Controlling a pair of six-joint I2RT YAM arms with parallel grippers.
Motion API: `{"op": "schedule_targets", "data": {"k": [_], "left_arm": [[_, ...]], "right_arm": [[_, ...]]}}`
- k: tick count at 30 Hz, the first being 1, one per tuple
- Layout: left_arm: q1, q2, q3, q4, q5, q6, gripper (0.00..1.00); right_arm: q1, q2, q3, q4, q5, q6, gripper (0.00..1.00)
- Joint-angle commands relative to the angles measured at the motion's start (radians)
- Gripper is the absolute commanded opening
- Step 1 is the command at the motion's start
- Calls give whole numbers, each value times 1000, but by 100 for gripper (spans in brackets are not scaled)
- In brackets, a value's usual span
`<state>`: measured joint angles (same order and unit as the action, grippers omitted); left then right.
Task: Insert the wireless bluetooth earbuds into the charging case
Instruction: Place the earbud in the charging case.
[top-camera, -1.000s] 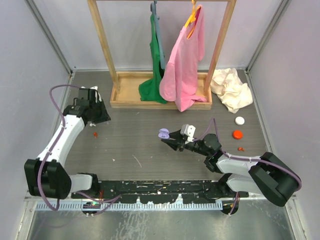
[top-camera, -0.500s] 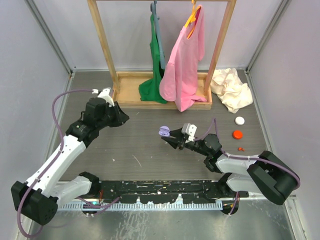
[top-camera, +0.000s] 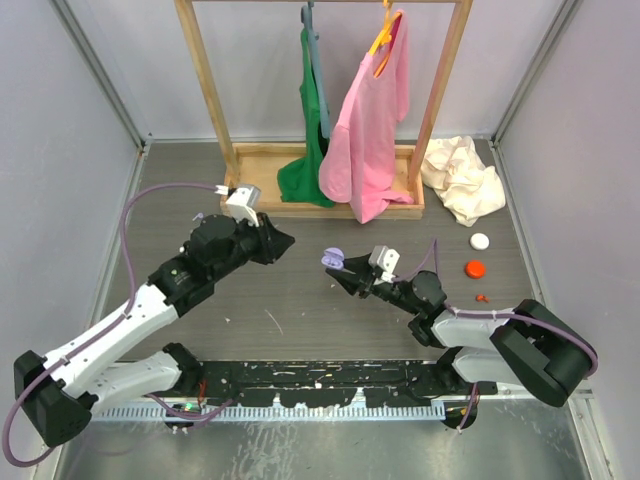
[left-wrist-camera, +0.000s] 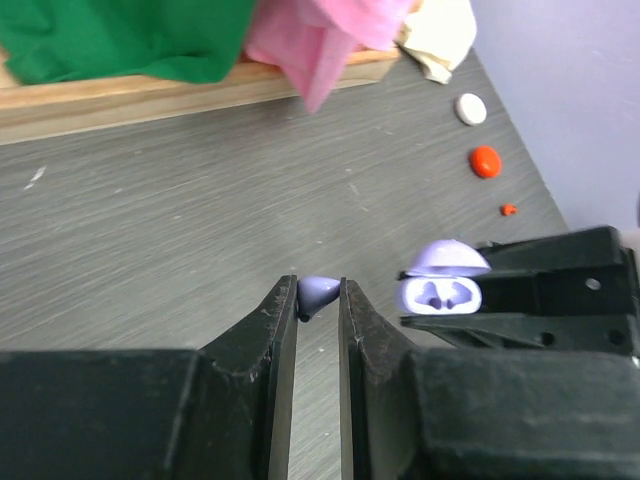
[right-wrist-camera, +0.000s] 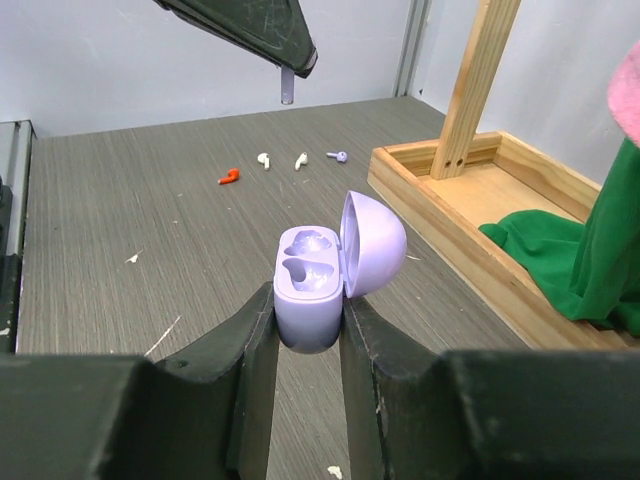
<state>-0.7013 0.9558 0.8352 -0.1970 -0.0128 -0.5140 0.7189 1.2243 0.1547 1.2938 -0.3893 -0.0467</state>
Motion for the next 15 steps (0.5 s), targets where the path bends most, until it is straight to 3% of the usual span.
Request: {"op": "schedule_targets", "data": {"k": [1,8,15], "left_arm": [[-93,-12,-16,191,-51,13,16],[-233,18,-28,316,-74,116,16],[-290,45,-62,423,-15,207,16]], "right_arm": [[5,4,-3,110,29,2,13],[5,11,-6,124,25,5,13],[5,10,-5,128,14,12,13]]}}
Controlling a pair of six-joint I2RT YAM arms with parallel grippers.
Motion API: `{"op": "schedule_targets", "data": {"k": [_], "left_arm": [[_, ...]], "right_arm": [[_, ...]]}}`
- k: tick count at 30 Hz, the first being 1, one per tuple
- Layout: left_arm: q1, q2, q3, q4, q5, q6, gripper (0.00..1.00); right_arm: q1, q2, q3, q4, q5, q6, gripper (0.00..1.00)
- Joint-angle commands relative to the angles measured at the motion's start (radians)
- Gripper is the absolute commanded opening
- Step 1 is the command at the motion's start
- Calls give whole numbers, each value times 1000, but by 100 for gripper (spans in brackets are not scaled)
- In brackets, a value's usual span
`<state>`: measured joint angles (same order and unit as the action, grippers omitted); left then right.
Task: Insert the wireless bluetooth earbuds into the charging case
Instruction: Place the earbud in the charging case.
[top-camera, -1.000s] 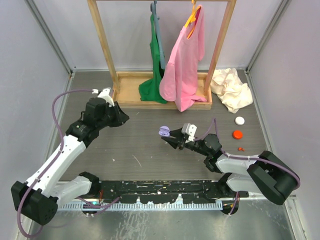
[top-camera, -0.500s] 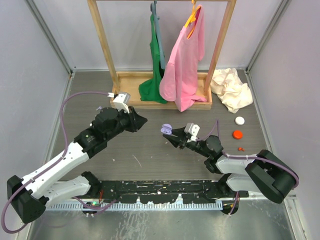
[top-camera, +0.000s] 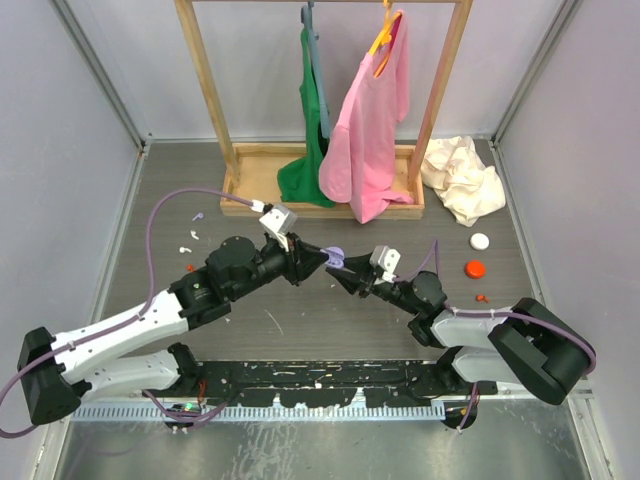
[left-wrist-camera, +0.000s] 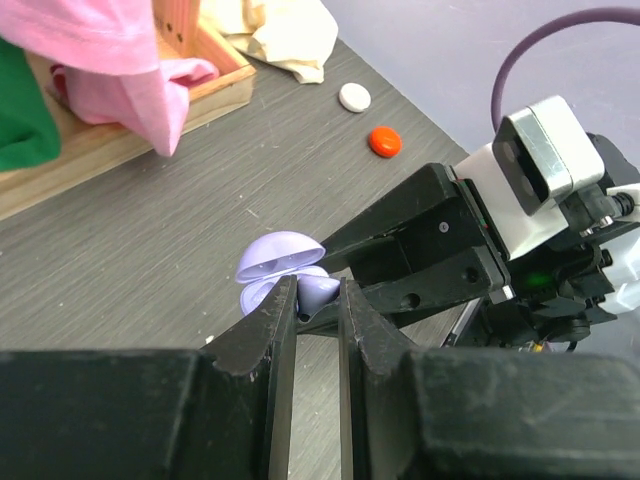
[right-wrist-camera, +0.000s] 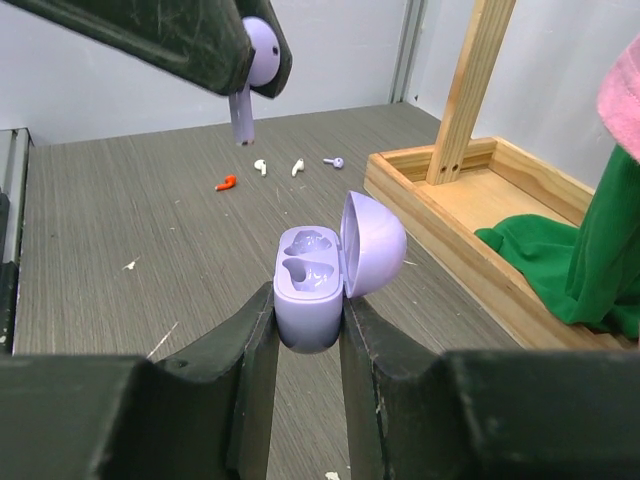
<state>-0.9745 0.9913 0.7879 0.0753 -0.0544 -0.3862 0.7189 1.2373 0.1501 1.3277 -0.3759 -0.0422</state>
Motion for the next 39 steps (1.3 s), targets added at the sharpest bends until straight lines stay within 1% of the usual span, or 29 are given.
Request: {"op": "schedule_targets", "data": {"k": [1,6,13,24,39], "left_arm": [[-18,14,-19,165,41,89,16],[-26,41,-40,226,87,115,16],[-28,81,-30,245,122,151,16],[-29,103,-29,233,107,203,16],[-29,124,-29,214,91,221,15]], "right_arm": [[5,-5,-2,94,-1,11,13],[5,-8,-1,96,-10,14,13],[5,-10,-1,101,-20,19,13],[5,-13,-4,105,-26,22,13],[5,-6,0,107,-37,26,13]]}}
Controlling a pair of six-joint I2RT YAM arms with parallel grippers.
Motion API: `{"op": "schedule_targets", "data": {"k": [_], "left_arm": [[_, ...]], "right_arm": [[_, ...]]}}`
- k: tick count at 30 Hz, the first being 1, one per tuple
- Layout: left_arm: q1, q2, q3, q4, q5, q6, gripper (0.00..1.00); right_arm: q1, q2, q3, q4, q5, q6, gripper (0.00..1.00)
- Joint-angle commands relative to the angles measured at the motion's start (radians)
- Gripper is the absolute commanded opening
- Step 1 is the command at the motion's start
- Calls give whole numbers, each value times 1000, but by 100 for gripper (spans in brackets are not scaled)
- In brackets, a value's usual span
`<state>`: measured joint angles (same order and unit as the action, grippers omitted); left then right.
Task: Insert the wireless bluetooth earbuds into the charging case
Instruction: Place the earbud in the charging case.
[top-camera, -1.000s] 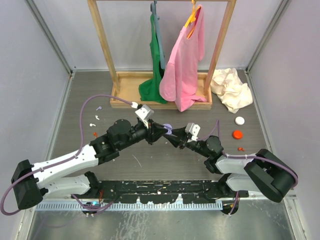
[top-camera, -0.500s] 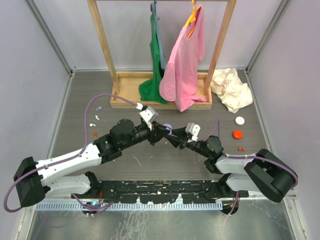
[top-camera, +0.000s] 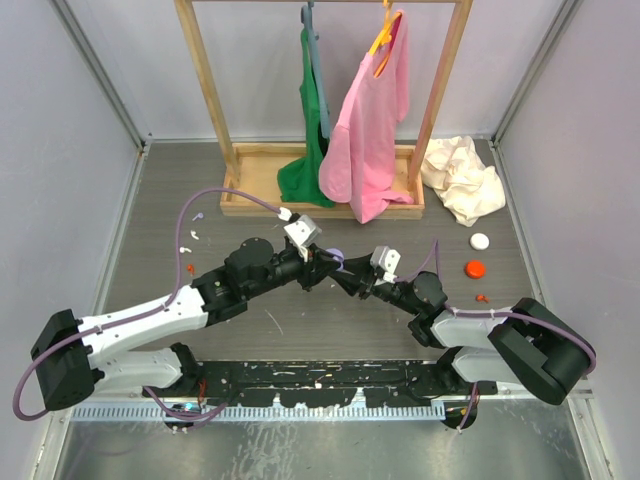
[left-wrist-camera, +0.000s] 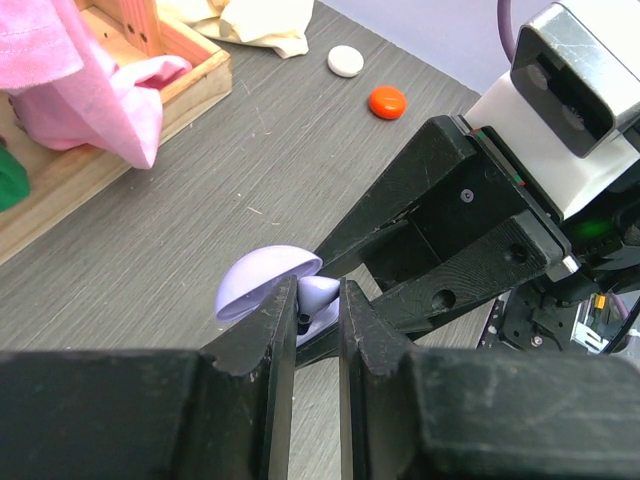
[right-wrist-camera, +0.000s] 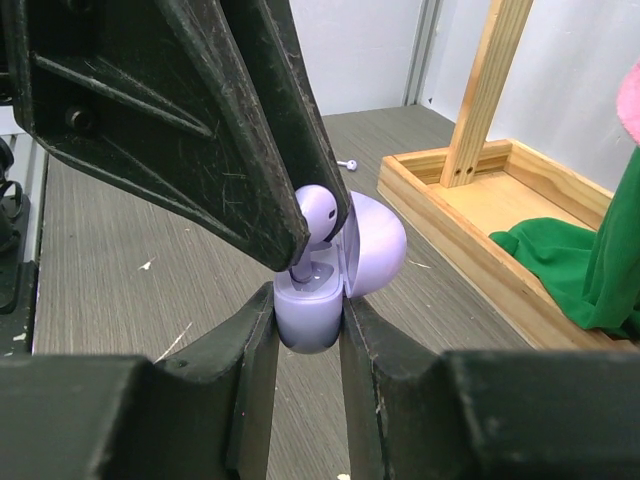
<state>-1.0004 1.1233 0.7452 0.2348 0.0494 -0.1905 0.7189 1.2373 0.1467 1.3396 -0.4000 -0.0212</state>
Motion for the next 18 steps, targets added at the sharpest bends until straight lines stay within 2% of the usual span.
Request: {"op": "schedule_targets", "data": {"k": [1,18], "left_arm": [[-4,-10,14,50,-13,27,15],[-3,-34,27,-21,-23,54,13]], "right_arm": [[4,-7,4,95,-12,5,13],[5,-3,4,98,-15,7,13]]}}
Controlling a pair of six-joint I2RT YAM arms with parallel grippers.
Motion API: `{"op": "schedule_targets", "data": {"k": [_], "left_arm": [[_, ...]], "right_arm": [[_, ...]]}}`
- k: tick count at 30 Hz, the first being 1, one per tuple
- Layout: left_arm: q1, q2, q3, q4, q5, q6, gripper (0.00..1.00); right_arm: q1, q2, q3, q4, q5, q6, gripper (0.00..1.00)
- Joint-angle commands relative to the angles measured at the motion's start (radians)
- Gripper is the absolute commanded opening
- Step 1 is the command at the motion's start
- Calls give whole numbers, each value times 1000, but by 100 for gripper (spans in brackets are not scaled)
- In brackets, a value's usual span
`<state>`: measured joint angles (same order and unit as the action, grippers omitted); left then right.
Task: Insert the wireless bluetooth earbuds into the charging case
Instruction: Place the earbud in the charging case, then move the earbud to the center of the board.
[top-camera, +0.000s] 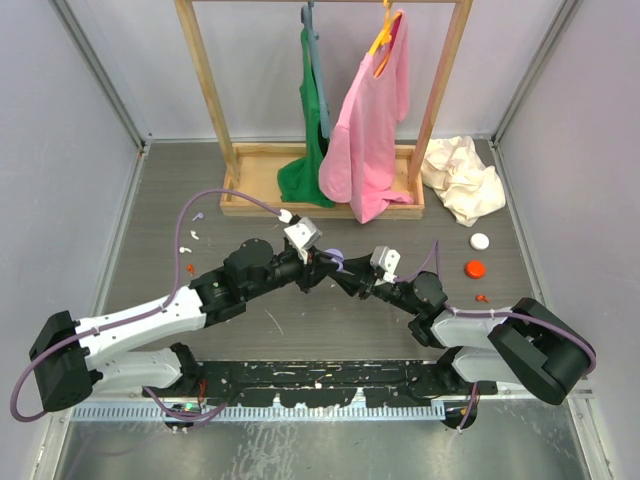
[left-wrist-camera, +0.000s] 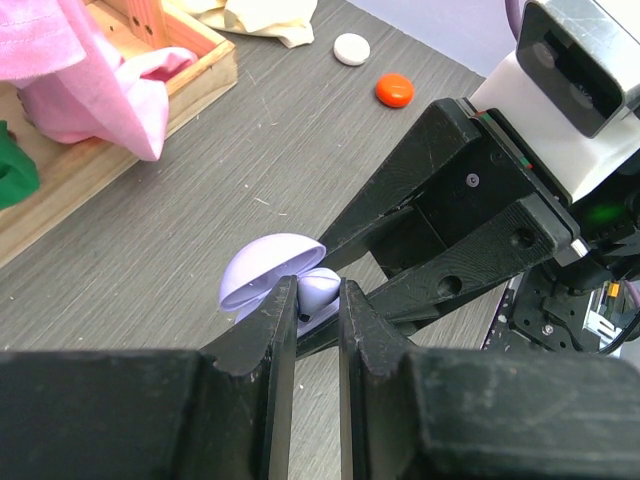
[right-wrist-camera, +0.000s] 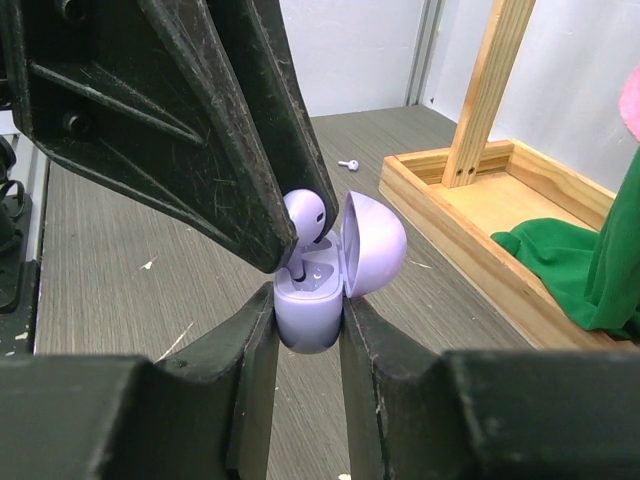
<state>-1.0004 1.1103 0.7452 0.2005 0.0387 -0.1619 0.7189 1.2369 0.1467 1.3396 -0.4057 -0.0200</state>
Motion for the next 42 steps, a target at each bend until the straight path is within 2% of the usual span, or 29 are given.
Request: {"op": "schedule_targets", "data": {"k": [1,9,22,35,42], "left_arm": [[-3,-16,27,14,-13,24,14],[-3,16,44,22,0,-1,23],[-3,-38,45,-9,-36,-34,52],[13,-112,131,-301,-344,-66,69],[152,-79,161,-442,-384,-146,71]], "right_arm": [[5,-2,5,98,-9,7,13],[5,3,6,101,-11,10,13],[5,12,8,102,-7,11,13],[5,39,9,102,22,0,13],[5,59,10,102,39,-14,13]]}}
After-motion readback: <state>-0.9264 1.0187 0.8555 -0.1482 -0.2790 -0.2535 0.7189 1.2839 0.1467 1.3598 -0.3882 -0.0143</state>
